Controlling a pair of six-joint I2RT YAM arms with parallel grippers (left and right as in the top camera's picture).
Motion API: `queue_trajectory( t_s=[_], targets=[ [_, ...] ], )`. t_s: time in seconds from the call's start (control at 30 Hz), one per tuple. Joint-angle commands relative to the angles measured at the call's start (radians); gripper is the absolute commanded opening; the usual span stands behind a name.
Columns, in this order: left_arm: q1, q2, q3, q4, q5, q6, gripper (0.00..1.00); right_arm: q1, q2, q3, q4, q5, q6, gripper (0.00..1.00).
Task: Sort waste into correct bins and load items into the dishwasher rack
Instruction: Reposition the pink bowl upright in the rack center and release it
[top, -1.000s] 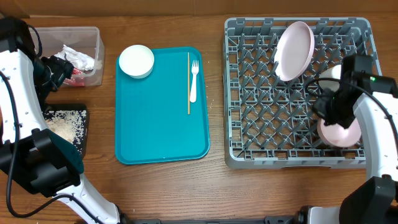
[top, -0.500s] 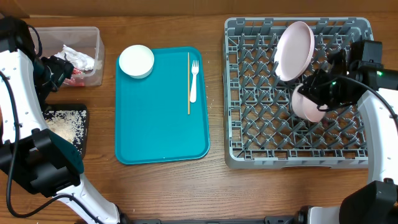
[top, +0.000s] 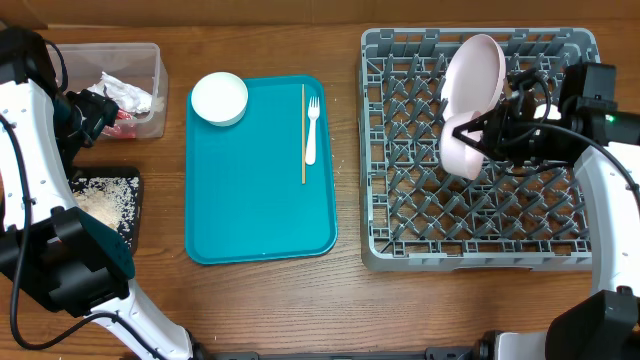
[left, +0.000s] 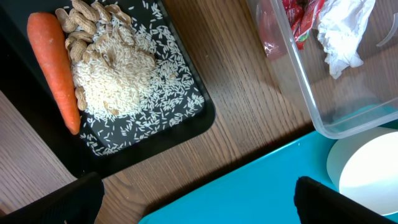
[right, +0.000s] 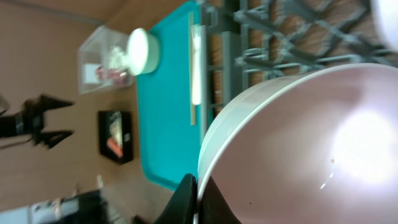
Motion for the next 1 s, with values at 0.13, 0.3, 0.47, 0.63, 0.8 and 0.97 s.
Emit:
queue_trajectory(
  t_s=[0.13,0.3,0.47,0.63,0.8,0.97],
  targets=[
    [-0.007,0.003,-0.002,0.001,-0.011,-0.01,1.0,0.003,-0.002,-0.126,0.057,-0.171,-0.06,0.04],
    [-0.008,0.003,-0.002,0.0,-0.011,-0.01,1.0,0.003,-0.002,-0.195,0.13,-0.228,-0.06,0.04],
    [-0.008,0.003,-0.002,0.0,-0.011,-0.01,1.0,-0.008,-0.002,-0.199,0.148,-0.209,-0.06,0.04],
    [-0.008,0.003,-0.002,0.0,-0.011,-0.01,1.0,-0.047,-0.002,-0.199,0.145,-0.272,-0.059,0.04],
    [-0.008,0.003,-0.002,0.0,-0.011,-0.01,1.0,-0.053,-0.002,-0.199,0.153,-0.402,-0.06,0.04],
    [-0.008,0.003,-0.002,0.0,-0.011,-0.01,0.99,-0.035,-0.002,-0.199,0.156,-0.393,-0.064,0.04]
  ],
)
